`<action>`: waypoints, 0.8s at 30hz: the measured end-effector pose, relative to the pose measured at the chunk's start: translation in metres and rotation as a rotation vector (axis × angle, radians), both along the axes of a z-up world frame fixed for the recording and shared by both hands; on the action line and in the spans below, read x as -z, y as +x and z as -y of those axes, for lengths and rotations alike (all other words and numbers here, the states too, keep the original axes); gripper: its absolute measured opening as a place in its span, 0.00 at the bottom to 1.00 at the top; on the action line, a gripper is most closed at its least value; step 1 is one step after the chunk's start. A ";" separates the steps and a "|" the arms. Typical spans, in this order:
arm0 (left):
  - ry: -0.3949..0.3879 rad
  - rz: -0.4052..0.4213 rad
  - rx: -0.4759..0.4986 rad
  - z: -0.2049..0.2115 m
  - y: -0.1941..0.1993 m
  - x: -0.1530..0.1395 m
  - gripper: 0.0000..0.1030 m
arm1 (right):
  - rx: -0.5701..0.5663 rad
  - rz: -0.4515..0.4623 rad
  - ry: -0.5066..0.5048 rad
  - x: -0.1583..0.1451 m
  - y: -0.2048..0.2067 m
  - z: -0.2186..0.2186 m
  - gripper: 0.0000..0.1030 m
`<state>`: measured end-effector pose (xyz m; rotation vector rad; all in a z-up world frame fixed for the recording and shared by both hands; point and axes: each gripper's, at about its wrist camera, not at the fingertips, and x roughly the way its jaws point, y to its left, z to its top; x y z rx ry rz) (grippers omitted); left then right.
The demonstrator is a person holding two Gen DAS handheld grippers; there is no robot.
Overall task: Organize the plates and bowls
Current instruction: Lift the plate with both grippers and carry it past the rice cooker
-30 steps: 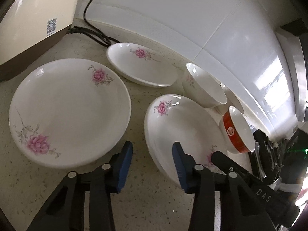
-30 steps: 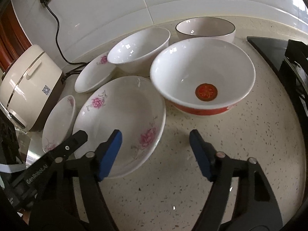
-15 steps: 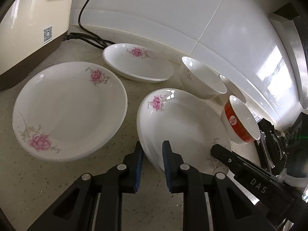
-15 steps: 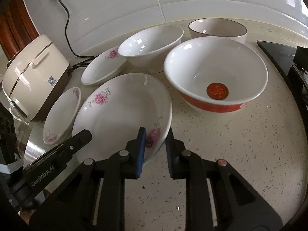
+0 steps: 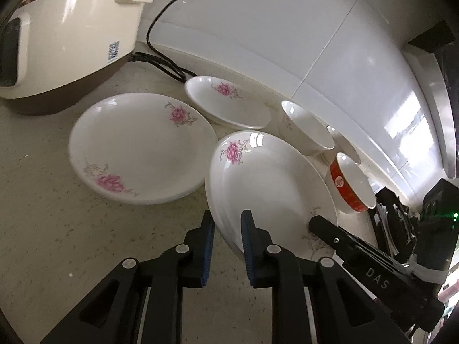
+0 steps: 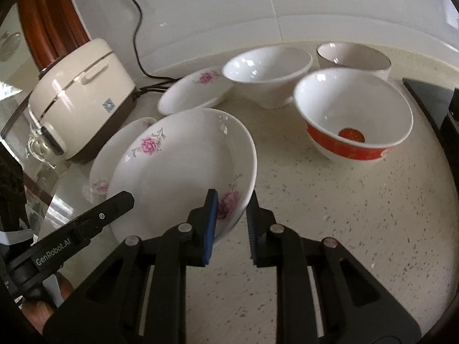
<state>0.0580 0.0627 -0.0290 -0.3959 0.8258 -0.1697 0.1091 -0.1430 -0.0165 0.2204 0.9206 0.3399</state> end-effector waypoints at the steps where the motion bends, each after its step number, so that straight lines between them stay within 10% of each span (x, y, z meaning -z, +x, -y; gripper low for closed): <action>1: -0.003 0.004 -0.011 -0.002 -0.003 -0.001 0.19 | -0.015 0.016 0.000 -0.003 -0.001 -0.004 0.22; 24: -0.058 0.018 -0.401 -0.129 -0.097 -0.008 0.17 | -0.425 -0.004 -0.036 -0.036 -0.040 -0.163 0.22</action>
